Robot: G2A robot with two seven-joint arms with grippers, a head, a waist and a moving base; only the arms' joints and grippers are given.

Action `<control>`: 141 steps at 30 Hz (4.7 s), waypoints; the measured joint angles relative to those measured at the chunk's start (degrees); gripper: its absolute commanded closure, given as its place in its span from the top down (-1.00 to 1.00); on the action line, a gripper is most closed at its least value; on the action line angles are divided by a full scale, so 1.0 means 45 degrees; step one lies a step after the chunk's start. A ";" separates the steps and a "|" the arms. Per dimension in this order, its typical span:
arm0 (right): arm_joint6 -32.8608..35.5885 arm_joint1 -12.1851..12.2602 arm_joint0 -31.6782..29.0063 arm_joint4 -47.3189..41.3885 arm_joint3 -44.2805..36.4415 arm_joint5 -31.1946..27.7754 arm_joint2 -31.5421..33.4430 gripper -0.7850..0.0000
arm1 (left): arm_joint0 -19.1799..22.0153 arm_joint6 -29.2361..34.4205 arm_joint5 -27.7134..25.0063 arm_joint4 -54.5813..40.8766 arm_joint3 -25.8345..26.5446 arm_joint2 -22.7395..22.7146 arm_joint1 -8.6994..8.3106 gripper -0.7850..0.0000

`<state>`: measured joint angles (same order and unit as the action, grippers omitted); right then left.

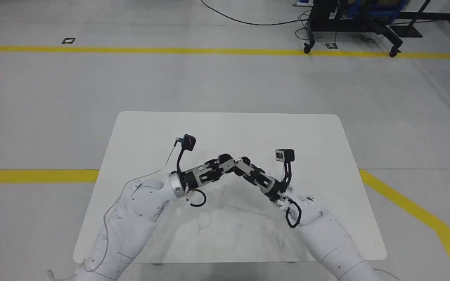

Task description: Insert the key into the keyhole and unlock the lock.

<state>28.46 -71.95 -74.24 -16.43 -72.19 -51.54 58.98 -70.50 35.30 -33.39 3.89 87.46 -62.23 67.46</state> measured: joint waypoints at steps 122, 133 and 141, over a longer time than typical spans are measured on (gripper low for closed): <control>0.6633 0.2222 0.1153 -0.1884 -0.0624 0.1237 0.0305 -1.00 | -0.1907 1.1431 0.4068 0.8476 0.7932 -0.4702 -0.2394 1.00; 0.6633 0.2222 0.1153 -0.1884 -0.0624 0.1237 0.0305 -1.00 | -0.1480 0.9363 0.3951 1.0057 0.7627 -0.3695 -0.2320 0.97; 0.6633 0.2222 0.1153 -0.1884 -0.0624 0.1237 0.0305 -1.00 | -0.0878 0.7813 -0.0066 1.2415 0.7094 -0.2687 -0.2572 1.00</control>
<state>58.31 -61.96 -69.05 -24.91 -75.00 -45.98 60.36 -74.45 70.46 -33.69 59.76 119.38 -74.32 55.89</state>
